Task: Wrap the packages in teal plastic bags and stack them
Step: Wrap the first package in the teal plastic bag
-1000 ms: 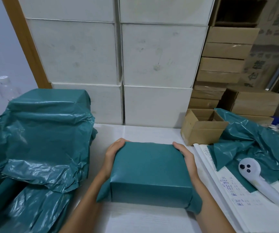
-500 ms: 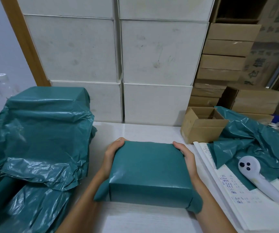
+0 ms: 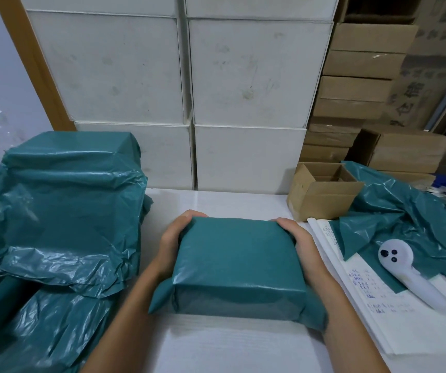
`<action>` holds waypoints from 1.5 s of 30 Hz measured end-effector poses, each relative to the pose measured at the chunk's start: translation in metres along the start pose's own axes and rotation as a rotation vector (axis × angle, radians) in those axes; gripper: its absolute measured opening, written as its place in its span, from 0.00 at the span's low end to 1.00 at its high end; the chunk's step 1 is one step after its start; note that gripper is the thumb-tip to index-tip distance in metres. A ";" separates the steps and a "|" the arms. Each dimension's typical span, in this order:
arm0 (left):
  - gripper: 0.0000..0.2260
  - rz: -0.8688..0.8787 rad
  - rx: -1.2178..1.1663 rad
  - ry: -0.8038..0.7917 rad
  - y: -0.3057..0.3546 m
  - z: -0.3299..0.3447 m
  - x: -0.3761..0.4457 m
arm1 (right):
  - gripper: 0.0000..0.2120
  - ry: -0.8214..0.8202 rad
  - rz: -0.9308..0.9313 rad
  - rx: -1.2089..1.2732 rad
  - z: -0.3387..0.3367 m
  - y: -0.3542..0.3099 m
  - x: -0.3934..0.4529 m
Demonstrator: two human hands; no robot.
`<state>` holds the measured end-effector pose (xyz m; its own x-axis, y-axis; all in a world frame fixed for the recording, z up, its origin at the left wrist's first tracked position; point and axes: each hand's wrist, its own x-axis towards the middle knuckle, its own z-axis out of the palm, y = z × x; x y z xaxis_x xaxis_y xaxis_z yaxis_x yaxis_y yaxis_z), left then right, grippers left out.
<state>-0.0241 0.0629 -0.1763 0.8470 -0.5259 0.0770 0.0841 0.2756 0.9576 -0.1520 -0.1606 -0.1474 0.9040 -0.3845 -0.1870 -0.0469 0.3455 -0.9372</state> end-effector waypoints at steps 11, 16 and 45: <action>0.18 0.032 0.013 0.077 0.037 -0.005 -0.027 | 0.09 0.336 -0.328 -0.351 -0.020 -0.032 -0.044; 0.14 0.215 0.667 0.014 0.076 0.016 -0.033 | 0.08 0.165 -0.504 -0.813 -0.002 -0.059 -0.062; 0.11 -0.067 0.597 0.144 0.047 0.023 0.040 | 0.08 0.021 -0.097 -0.396 0.018 -0.028 0.032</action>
<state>0.0015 0.0360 -0.1221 0.9159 -0.4012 0.0126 -0.1330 -0.2738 0.9525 -0.1140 -0.1667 -0.1219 0.9038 -0.4175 -0.0938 -0.1253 -0.0486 -0.9909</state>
